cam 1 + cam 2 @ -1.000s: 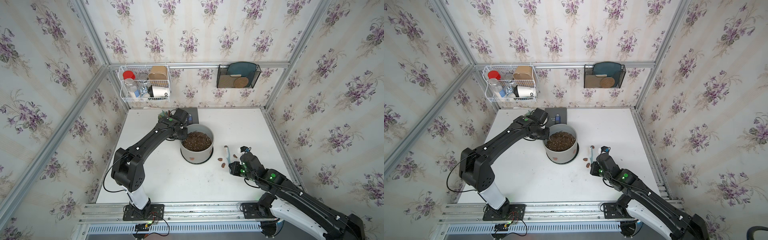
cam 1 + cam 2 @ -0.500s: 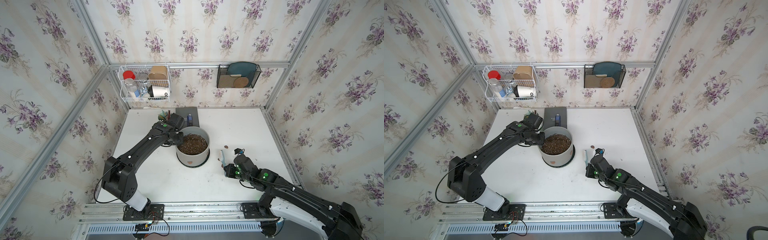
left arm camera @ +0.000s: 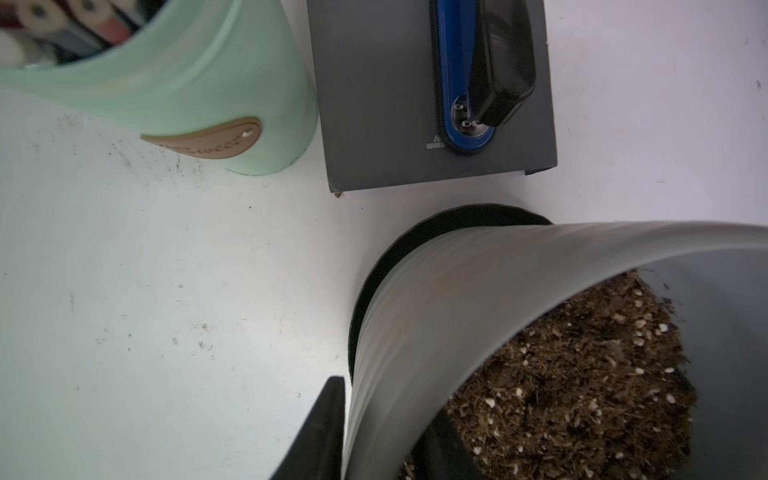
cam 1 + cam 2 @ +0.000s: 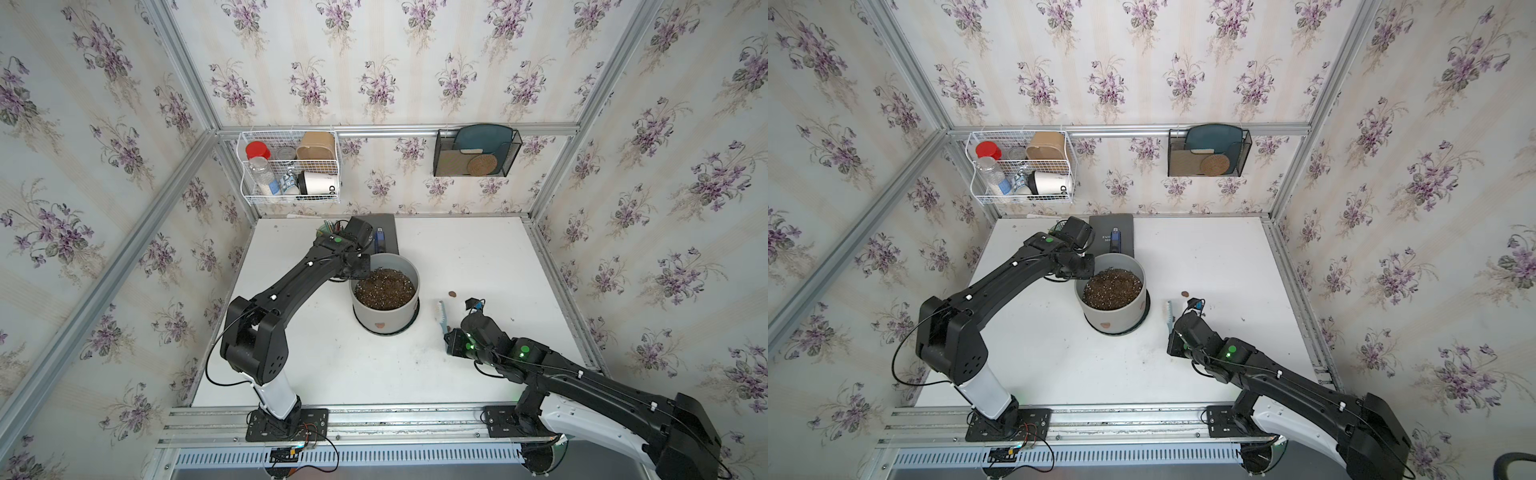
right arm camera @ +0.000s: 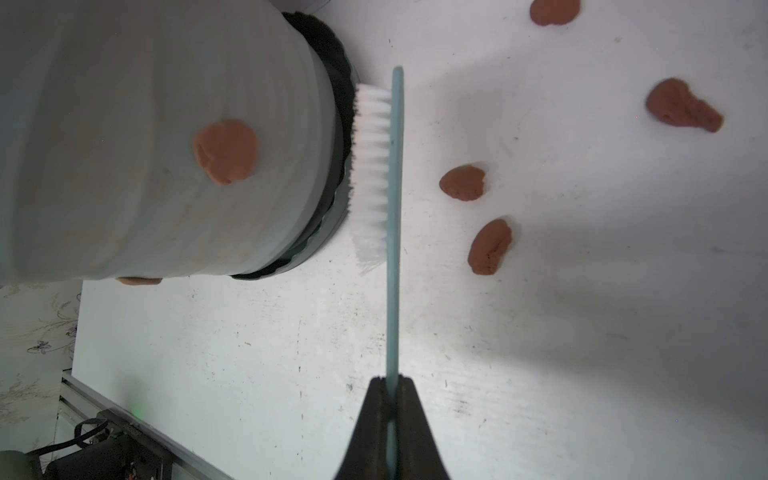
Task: Scrub the dried mud off the ceramic pot
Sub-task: Rotate the pot on the tray, then brush off the soil from the pot.
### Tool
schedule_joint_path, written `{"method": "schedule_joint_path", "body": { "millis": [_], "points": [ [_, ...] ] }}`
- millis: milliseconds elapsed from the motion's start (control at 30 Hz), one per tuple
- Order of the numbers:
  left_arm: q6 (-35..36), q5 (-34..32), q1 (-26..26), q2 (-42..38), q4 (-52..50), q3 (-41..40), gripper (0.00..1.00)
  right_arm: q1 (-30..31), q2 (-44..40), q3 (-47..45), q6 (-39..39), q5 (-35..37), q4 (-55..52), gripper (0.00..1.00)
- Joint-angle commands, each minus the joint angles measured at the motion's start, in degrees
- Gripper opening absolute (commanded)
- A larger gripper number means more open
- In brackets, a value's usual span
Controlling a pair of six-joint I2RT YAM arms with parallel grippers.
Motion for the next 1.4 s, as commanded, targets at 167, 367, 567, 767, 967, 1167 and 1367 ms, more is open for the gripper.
{"method": "schedule_joint_path", "body": {
  "millis": [167,367,567,767,967,1167,1367],
  "points": [
    [-3.42,4.14,-1.99,-7.00,0.63,-4.60,0.07,0.10,0.55,1.12,0.30,1.79,-0.20,0.00],
    [-5.59,6.45,-3.12,-8.12,-0.18,-5.49,0.00,0.17,2.85,2.44,0.08,0.92,0.59,0.00],
    [-8.64,10.46,-4.00,-10.04,3.06,-9.59,0.06,0.67,5.49,2.92,-0.19,-0.02,2.46,0.00],
    [-7.88,7.46,-3.83,-8.94,3.39,-8.36,0.28,0.98,9.80,4.18,-0.75,-0.22,5.14,0.00],
    [-4.92,1.55,-3.63,-6.83,1.64,-4.77,0.33,0.98,13.77,6.12,-1.94,-0.14,6.95,0.00],
    [-3.43,0.99,-3.57,-4.70,1.36,-5.00,0.29,0.96,15.06,6.09,-1.96,-0.77,8.11,0.00],
    [-3.02,0.89,-3.62,-5.17,1.79,-6.42,0.22,0.97,13.37,5.39,-1.98,-1.38,8.86,0.00]
  ]
}}
